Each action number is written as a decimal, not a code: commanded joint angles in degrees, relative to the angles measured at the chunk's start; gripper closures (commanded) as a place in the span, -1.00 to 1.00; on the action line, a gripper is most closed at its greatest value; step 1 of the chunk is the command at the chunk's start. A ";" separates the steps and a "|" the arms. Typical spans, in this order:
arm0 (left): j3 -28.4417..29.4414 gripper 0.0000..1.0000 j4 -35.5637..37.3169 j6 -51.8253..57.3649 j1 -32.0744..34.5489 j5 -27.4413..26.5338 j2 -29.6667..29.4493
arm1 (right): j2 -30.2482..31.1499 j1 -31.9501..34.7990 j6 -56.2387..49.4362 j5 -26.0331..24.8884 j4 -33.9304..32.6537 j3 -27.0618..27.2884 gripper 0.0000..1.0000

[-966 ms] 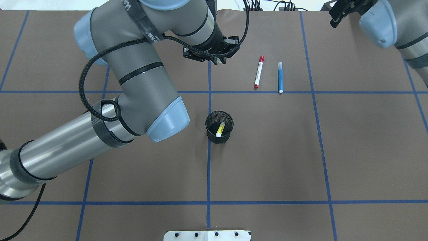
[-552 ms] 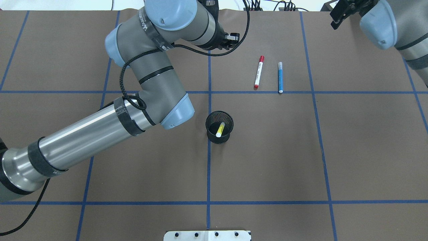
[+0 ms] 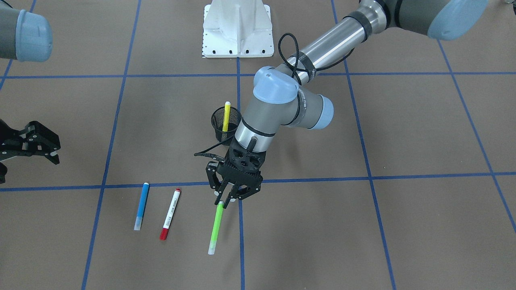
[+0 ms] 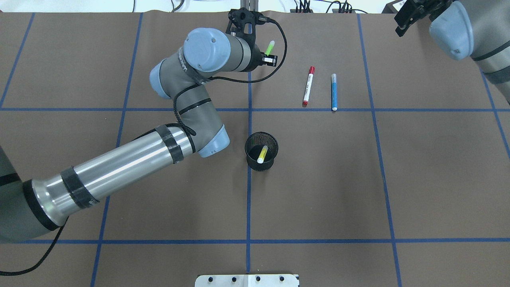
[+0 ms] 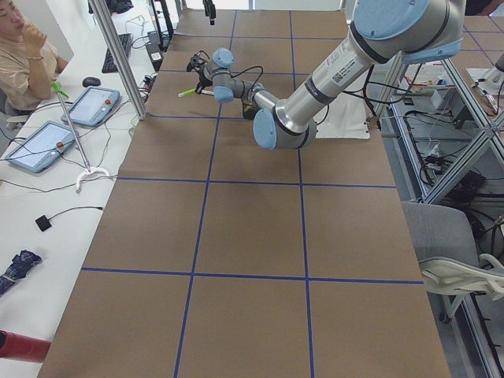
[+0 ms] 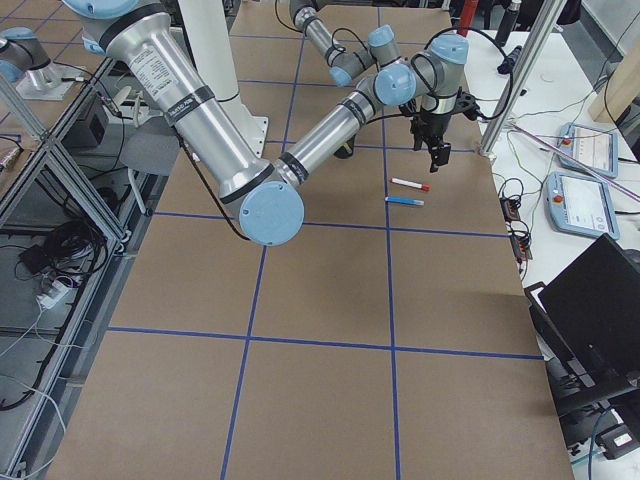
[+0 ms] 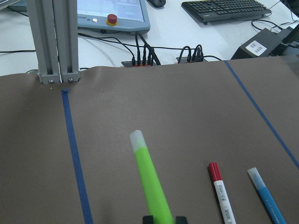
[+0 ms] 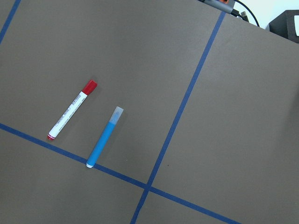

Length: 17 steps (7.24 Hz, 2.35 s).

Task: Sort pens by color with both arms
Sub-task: 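Carry the green highlighter beside the red-capped marker and release it, then move the left gripper back over the pen cup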

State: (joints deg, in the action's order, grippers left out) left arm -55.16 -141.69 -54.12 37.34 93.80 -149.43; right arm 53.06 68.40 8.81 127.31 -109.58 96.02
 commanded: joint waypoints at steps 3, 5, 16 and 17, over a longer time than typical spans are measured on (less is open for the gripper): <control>4.62 0.90 -3.59 0.77 -4.37 -3.09 -0.87 | 0.03 -0.11 0.07 -0.04 0.16 -0.31 -1.00; 4.45 0.46 -3.59 0.77 -5.08 -3.10 -0.87 | -0.06 -0.11 0.07 -0.04 0.24 -0.31 -1.00; -31.87 -1.00 49.73 -10.13 -4.65 12.40 1.23 | 0.03 -0.20 0.07 -0.04 0.42 -0.04 -1.00; -36.99 -1.00 58.81 -10.04 -4.73 16.46 2.20 | 0.03 -0.11 0.07 -0.56 0.33 0.05 -1.00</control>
State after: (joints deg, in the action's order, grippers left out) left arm -85.32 -94.83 -64.14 32.60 104.94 -148.38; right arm 53.07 68.22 8.91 127.13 -109.18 96.00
